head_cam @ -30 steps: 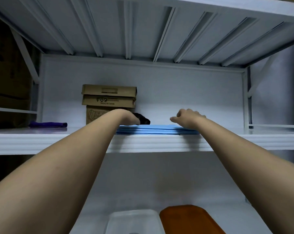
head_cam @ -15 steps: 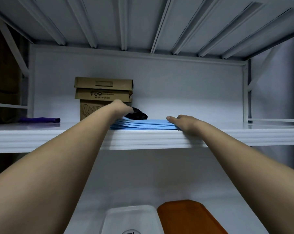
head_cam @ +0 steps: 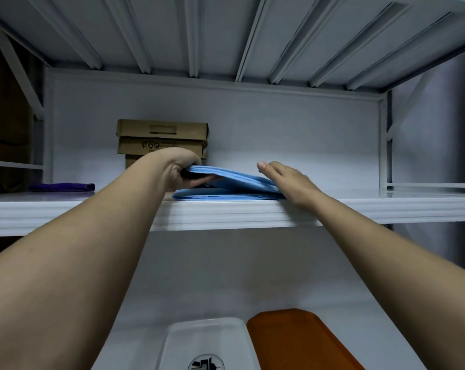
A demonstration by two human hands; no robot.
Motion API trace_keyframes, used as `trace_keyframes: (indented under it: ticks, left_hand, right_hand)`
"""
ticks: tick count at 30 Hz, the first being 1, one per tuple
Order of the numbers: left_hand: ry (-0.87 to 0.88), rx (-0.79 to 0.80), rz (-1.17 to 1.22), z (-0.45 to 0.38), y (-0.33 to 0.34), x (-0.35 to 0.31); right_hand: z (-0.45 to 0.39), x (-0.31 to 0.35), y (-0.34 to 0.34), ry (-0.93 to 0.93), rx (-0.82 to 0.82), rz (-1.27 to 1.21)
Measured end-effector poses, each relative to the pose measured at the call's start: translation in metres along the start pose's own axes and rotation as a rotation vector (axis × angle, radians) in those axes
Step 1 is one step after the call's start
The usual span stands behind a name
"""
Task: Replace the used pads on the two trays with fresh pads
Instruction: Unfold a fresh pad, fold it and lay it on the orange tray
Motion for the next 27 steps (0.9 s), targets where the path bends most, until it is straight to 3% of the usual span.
trace_keyframes:
  ticks: [2,5,9,15,18,21,24,27]
  left_hand:
    - [0.045,0.022,0.082,0.004,0.007,-0.005]
    - [0.096,0.068,0.164,0.012,0.013,-0.01]
    - [0.179,0.076,0.223,0.025,0.013,-0.009]
    - [0.385,0.137,0.661,0.041,0.02,0.007]
    - [0.488,0.188,0.578,0.059,0.044,0.029]
    - [0.573,0.364,0.451,0.078,0.068,0.057]
    - [0.615,0.384,0.467,0.093,0.084,0.088]
    - [0.629,0.115,0.541,0.096,0.086,0.113]
  right_hand:
    - [0.01,0.013,-0.004,-0.148,-0.019,-0.007]
    - [0.013,0.022,-0.005,-0.205,-0.063,0.236]
    - [0.012,0.026,-0.014,-0.145,-0.305,0.434]
    - [0.037,0.045,-0.027,-0.102,-0.5,0.452]
    - [0.058,0.06,-0.026,-0.2,-0.644,0.46]
    - [0.083,0.072,-0.015,-0.325,-0.769,0.501]
    - [0.113,0.083,0.005,-0.409,-0.703,0.48]
    - [0.137,0.084,0.028,-0.423,-0.508,0.364]
Point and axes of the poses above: each hand's wrist, its own z-axis away from the middle knuckle, its own y-axis out of the palm, x = y × z, the point moved 2 cm from there along -z, towards the middle knuckle, and after that the axes turned 3 degrees about x, right-handed, at the moved point
